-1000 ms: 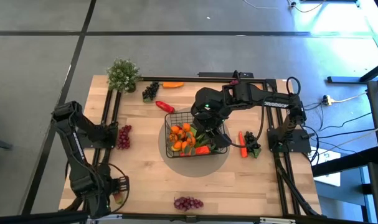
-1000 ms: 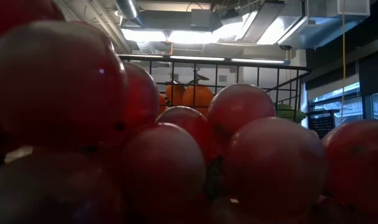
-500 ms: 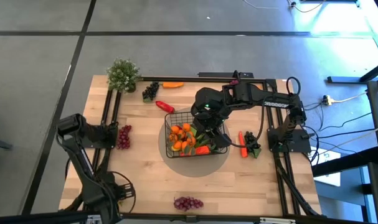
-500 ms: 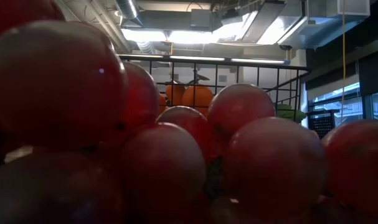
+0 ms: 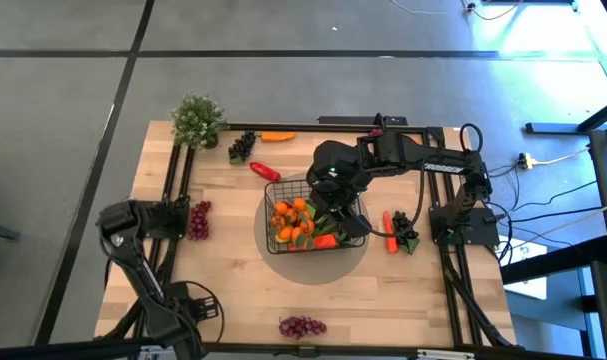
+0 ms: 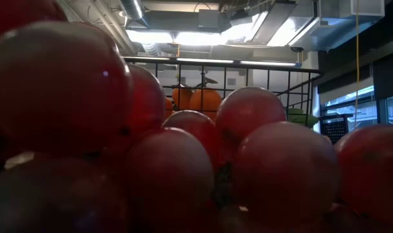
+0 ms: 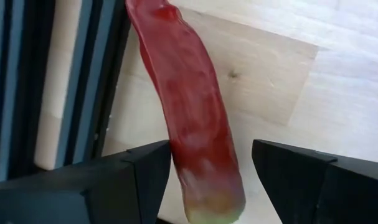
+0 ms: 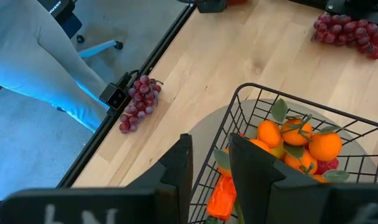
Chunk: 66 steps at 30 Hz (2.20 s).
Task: Build produce basket
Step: Put the bottom red chilli pepper into the basket
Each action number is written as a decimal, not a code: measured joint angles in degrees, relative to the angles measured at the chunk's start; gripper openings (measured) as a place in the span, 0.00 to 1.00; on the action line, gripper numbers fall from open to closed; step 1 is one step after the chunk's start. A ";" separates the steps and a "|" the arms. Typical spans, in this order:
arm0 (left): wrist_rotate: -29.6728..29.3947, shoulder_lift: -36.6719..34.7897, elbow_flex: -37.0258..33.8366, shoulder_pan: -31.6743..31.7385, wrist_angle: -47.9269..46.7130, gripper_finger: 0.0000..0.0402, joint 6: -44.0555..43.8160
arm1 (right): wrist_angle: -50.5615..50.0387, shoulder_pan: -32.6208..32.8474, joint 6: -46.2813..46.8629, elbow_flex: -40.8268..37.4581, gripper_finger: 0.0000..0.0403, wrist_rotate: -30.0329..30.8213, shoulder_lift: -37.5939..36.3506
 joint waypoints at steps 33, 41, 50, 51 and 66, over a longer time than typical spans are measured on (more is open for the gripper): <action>-19.44 1.09 0.00 6.03 -13.99 0.28 20.91 | -0.02 0.00 0.00 0.00 0.23 0.00 0.00; -23.00 1.09 0.00 9.38 -12.55 0.28 27.75 | -0.02 0.00 0.00 0.01 0.23 0.00 -0.02; -28.69 1.09 0.00 10.03 -12.83 0.28 34.99 | -0.02 0.00 0.00 0.02 0.23 0.00 -0.02; -28.67 1.09 0.00 10.03 -12.80 0.28 34.97 | -0.02 0.01 0.00 0.02 0.23 0.00 -0.02; -31.80 1.09 0.00 10.29 -11.94 0.28 37.02 | -0.02 0.00 0.00 0.02 0.23 0.00 -0.02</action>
